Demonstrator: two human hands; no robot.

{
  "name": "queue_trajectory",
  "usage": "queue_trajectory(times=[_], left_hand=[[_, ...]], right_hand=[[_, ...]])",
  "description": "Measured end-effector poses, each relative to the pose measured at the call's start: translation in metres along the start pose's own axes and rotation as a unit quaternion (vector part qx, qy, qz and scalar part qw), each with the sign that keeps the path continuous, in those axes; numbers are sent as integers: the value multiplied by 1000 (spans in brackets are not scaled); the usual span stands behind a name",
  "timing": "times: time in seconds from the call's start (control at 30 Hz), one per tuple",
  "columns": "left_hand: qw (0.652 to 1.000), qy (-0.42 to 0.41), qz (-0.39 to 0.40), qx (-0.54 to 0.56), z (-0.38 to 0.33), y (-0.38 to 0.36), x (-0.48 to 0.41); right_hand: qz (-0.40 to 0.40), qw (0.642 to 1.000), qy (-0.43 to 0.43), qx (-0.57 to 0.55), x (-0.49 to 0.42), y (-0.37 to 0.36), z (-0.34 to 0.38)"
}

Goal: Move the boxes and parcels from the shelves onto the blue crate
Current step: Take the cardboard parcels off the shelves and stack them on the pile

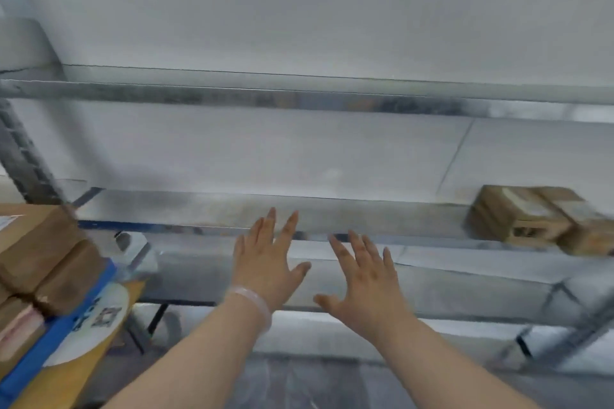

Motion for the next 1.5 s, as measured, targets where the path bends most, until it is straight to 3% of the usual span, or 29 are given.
queue_trajectory(times=[0.2, 0.4, 1.03, 1.13, 1.3, 1.5], left_hand=[[991, -120, 34, 51, -198, -39, -57], [973, -209, 77, 63, -329, -67, -88], [925, -347, 106, 116, -517, -133, -251], [923, -348, 122, 108, -539, -145, -260], [929, -340, 126, 75, -585, -162, -279], [937, -290, 171, 94, -653, -178, -279]], right_hand=[[-28, 985, -169, 15, 35, 59, -192], [-40, 965, -261, 2, 60, 86, -304], [-49, 905, -421, -29, -19, 108, -490], [-36, 906, -422, -29, -21, 108, -516], [-90, 909, -404, -41, -38, 128, -584], [-17, 936, -351, -37, -53, 143, -655]])
Point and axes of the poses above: each hand's wrist, its own x-axis away from the middle knuckle, its own y-axis out of the back of the hand, z = x × y, the point moved 2 cm from there along -x, towards the middle knuckle, and after that the axes turned 6 degrees about -x, right-handed, at the moved point
